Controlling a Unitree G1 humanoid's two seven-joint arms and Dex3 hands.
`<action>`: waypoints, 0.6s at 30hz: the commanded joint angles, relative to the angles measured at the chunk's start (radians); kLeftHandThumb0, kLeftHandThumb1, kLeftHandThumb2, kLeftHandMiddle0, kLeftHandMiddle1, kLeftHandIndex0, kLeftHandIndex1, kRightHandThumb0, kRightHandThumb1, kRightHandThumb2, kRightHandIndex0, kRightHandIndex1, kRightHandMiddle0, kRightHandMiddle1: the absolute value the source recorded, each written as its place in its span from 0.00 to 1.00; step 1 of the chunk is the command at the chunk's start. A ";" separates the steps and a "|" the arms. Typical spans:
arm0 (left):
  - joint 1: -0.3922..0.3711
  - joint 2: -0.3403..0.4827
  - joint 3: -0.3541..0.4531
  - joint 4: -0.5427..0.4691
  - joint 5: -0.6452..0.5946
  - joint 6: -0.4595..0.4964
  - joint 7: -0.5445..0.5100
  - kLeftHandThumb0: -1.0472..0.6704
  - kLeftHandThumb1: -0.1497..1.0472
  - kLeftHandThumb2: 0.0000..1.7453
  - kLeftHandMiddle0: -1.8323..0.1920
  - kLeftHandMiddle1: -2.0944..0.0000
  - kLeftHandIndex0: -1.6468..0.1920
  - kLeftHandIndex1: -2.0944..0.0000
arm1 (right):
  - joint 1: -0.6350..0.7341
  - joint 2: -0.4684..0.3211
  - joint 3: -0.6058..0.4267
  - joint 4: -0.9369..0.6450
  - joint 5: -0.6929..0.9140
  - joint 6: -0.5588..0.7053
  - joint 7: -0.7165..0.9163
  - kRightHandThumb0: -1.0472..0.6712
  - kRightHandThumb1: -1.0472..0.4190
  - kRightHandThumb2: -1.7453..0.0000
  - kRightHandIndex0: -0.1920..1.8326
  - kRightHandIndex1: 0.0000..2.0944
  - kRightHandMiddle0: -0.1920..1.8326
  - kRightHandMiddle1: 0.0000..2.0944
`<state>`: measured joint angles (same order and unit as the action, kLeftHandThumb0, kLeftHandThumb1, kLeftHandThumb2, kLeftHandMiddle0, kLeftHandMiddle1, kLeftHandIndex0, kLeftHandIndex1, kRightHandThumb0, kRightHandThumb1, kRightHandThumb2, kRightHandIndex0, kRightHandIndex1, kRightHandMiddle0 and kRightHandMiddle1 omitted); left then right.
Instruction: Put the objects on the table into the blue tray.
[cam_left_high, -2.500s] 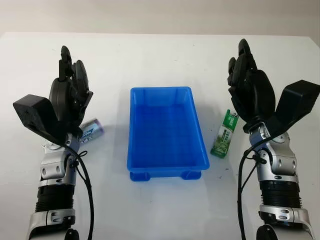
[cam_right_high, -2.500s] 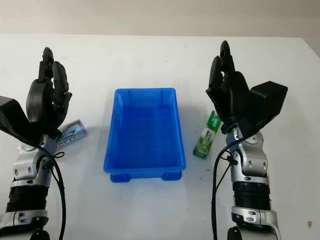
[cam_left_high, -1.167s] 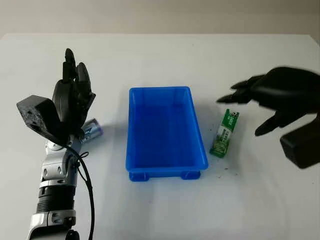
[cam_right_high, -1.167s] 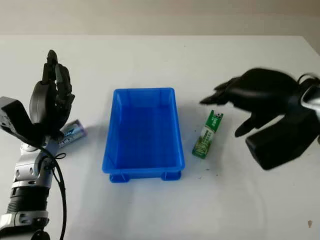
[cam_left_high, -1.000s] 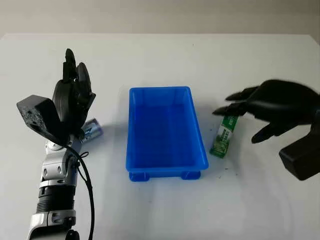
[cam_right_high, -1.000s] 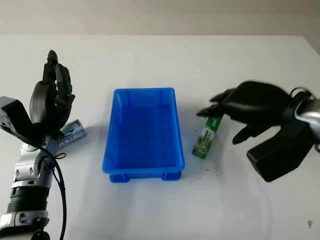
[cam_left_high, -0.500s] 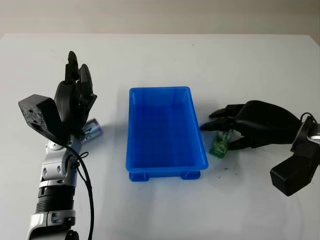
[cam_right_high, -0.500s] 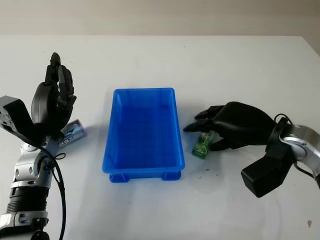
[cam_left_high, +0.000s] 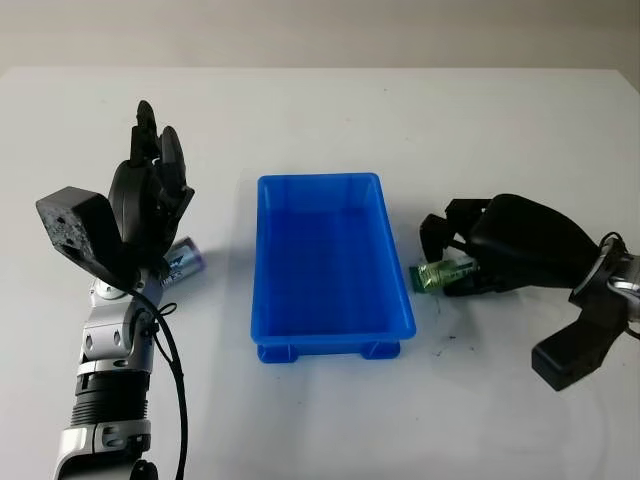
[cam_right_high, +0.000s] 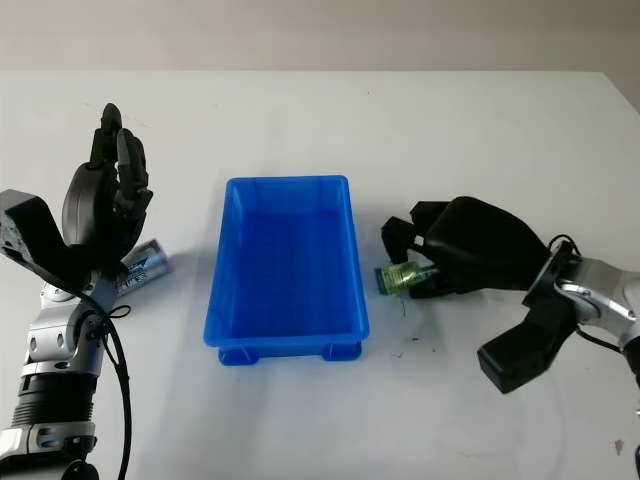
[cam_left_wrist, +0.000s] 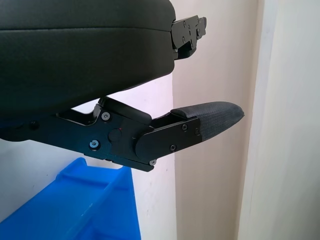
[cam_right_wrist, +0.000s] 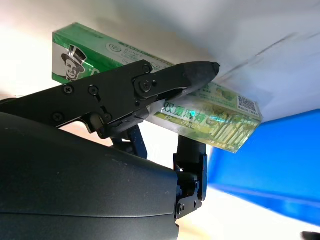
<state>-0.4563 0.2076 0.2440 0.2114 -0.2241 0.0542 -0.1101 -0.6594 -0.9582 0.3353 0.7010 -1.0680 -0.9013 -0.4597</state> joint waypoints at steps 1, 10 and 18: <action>0.003 0.006 0.005 -0.001 -0.002 -0.011 -0.006 0.22 1.00 0.40 1.00 1.00 1.00 1.00 | -0.063 -0.007 0.000 0.046 -0.005 0.042 -0.046 0.32 0.00 0.85 0.57 1.00 0.42 1.00; 0.002 0.007 0.004 0.003 0.003 -0.017 -0.009 0.22 1.00 0.40 1.00 1.00 1.00 1.00 | -0.271 0.066 -0.033 0.170 0.111 0.190 -0.150 0.35 0.00 0.96 0.60 1.00 0.49 1.00; 0.008 -0.002 -0.001 -0.014 0.002 -0.004 0.002 0.22 1.00 0.39 1.00 1.00 1.00 1.00 | -0.253 0.216 -0.069 -0.062 0.299 0.149 -0.059 0.34 0.00 0.89 0.69 1.00 0.57 1.00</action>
<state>-0.4559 0.2046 0.2406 0.2125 -0.2237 0.0500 -0.1118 -0.9198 -0.7537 0.2709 0.6868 -0.7856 -0.7435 -0.5313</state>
